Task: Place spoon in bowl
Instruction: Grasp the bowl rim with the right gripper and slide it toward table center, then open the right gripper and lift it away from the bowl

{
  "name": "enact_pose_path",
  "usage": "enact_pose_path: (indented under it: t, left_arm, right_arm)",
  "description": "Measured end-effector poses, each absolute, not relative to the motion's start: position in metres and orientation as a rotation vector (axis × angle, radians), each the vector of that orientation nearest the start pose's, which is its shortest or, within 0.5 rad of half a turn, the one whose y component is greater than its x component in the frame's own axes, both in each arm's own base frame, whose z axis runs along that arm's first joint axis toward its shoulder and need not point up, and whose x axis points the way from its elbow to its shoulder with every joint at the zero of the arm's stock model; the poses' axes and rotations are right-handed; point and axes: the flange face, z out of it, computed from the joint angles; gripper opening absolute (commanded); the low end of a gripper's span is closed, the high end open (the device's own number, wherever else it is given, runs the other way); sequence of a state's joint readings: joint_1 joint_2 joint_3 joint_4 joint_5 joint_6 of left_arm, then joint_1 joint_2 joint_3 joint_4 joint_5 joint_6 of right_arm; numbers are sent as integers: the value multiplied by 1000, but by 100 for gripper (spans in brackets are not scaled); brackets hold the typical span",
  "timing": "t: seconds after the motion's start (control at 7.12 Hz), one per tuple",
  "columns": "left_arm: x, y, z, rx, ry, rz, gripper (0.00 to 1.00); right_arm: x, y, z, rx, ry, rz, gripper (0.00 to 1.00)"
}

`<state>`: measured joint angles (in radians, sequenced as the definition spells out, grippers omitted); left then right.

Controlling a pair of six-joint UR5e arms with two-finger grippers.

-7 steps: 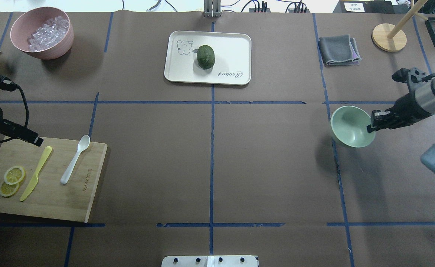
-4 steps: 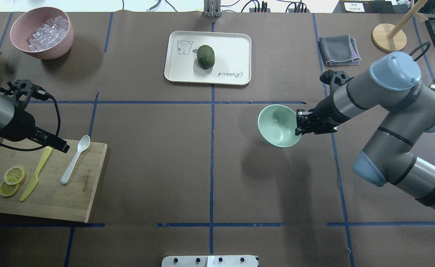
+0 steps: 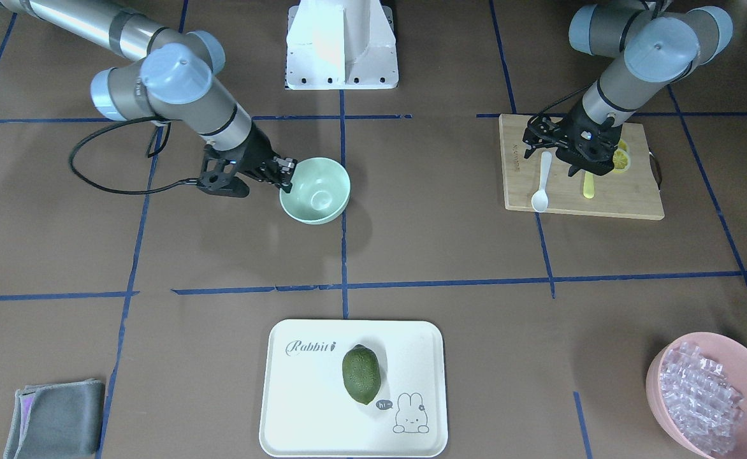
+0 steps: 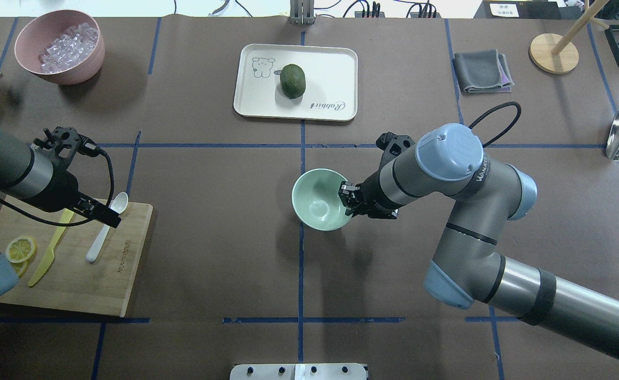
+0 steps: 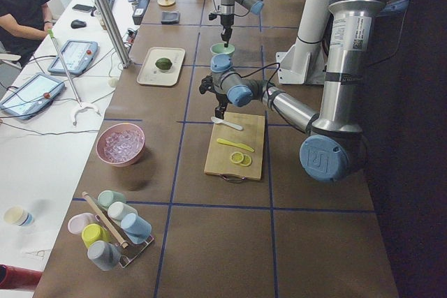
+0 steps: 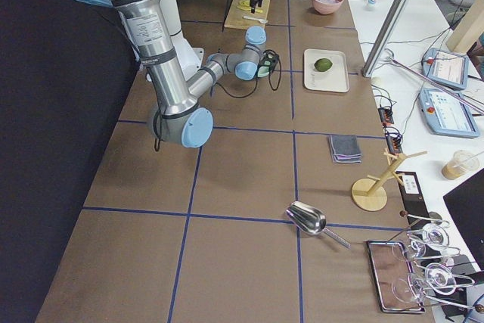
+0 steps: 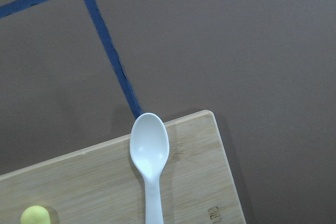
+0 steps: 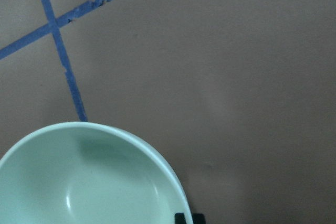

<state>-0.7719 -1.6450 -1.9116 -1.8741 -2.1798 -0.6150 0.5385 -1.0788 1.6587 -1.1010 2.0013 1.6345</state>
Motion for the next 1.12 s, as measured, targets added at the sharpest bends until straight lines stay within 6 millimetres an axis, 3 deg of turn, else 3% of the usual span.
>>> enact_pose_path:
  t: [0.14, 0.28, 0.42, 0.56, 0.84, 0.98, 1.12]
  left_arm:
    - [322, -417, 425, 148, 897, 393, 100]
    - [326, -416, 426, 145, 897, 399, 100]
    - [331, -416, 427, 139, 896, 403, 100]
    - [336, -416, 432, 127, 891, 403, 100]
    - [341, -416, 444, 109, 874, 399, 95]
    - [343, -418, 450, 108, 860, 394, 90]
    - [345, -419, 456, 105, 845, 389, 86]
  right_arm:
    - [-530, -414, 268, -132, -1082, 330, 2]
    - [-539, -414, 263, -137, -1069, 343, 19]
    - [-543, -414, 263, -141, -1060, 349, 70]
    - [-546, -413, 262, -143, -1056, 350, 98]
    - [-542, -413, 258, -138, -1064, 350, 99]
    - [-525, -415, 247, -126, -1094, 352, 99]
    - [-487, -420, 237, -116, -1136, 359, 99]
